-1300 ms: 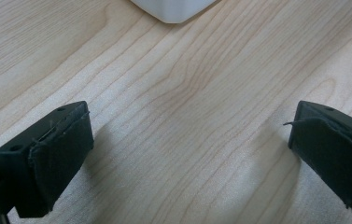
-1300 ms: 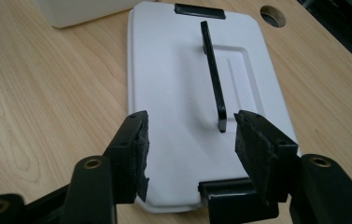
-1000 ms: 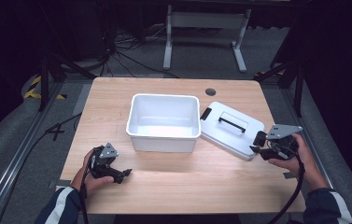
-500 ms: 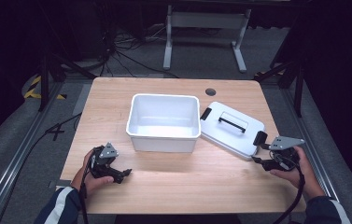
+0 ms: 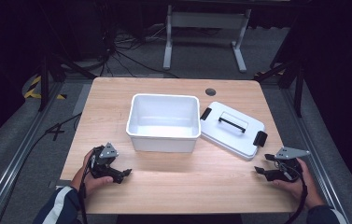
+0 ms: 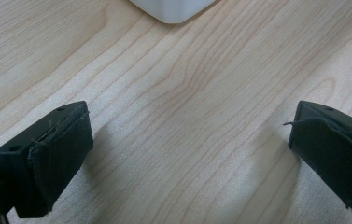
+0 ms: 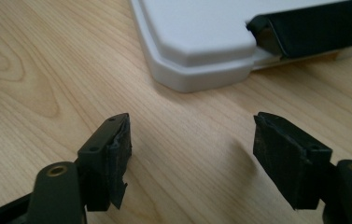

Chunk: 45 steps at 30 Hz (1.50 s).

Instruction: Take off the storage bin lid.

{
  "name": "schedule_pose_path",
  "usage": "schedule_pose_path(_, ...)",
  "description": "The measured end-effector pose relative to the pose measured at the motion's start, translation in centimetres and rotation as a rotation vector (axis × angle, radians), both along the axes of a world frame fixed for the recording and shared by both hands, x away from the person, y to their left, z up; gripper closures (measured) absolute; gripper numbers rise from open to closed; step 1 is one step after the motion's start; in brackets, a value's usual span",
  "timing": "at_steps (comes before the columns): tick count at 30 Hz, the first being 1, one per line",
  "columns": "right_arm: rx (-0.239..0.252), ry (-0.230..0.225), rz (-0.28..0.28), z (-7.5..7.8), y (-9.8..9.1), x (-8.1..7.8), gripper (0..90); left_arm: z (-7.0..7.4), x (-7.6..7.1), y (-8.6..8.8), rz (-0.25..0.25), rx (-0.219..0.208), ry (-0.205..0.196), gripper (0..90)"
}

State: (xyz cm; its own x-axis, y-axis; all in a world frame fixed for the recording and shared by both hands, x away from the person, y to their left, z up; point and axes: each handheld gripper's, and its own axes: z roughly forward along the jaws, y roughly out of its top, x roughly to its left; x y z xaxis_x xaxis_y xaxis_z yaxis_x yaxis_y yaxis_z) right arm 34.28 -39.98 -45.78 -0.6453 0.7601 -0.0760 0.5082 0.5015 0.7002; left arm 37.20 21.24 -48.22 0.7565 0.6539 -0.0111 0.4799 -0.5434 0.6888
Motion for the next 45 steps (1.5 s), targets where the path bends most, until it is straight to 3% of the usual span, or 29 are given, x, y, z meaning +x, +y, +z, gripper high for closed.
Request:
schedule_pose_path(4,0.06,0.002,-0.034,-0.59,-0.69,-0.46,26.7,0.0,0.0,0.0,0.0,0.0,0.0,0.3)
schedule_pose_path(6,0.079,-0.024,-0.048,-0.89,-0.83,-0.71,25.9,0.0,0.0,0.0,0.0,0.0,0.0,0.3)
schedule_pose_path(28,0.074,-0.024,-0.069,-0.93,-0.77,-0.84,23.5,0.13,0.19,-0.03,-0.012,0.016,-0.002,0.1)
schedule_pose_path(31,0.074,-0.024,-0.069,-0.93,-0.77,-0.84,23.5,0.07,0.18,-0.15,-0.003,0.001,0.011,0.1)
schedule_pose_path(45,0.074,-0.024,-0.07,-0.92,-0.76,-0.85,23.4,0.12,0.44,-0.09,-0.019,0.016,-0.005,0.1)
